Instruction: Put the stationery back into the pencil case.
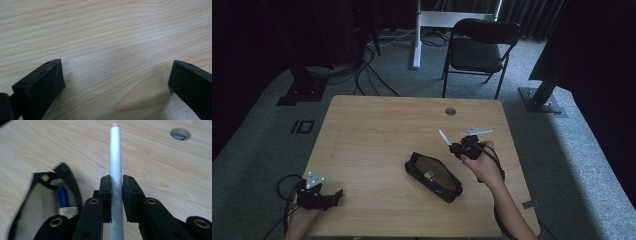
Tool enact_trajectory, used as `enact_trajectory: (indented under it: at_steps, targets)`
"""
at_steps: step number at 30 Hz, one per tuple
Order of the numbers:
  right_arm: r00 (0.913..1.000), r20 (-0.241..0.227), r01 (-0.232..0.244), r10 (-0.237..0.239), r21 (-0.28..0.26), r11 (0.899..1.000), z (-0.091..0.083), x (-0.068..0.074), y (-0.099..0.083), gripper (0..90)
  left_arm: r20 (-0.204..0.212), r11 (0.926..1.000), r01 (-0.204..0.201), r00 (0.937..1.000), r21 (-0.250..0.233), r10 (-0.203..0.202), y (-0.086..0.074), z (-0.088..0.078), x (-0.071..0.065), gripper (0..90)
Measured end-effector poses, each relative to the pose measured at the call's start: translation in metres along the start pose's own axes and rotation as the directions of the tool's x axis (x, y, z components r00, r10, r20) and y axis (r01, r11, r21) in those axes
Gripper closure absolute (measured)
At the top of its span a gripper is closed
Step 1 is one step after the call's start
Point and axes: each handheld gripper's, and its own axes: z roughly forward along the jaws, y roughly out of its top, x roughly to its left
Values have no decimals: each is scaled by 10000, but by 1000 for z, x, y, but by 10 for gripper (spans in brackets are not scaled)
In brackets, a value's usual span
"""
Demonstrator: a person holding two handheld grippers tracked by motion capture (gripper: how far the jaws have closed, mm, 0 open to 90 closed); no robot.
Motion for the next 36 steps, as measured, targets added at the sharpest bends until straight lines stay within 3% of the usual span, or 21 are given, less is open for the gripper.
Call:
enact_trajectory:
  at_steps: [9, 22, 30, 36]
  targets:
    - [9973, -411, 605, -613, -208, 9980, -14, 20, 5, 784, -1, 10000, 20, 10000, -15, -20, 0, 0, 0, 2]
    - [9818, -1323, 1328, -1360, -327, 9906, -24, 48, 4, 784, -4, 10000, -4, 10000, -11, 4, 0, 0, 0, 3]
    - [9704, -1374, 1976, -1986, -211, 9801, -20, 60, 1, 783, -6, 10000, -7, 10000, -12, 7, 0, 0, 0, 3]
    - [9680, -1616, 1965, -1919, 127, 9804, -12, 62, -6, 783, -3, 10000, 4, 10000, -11, -4, 0, 0, 0, 2]
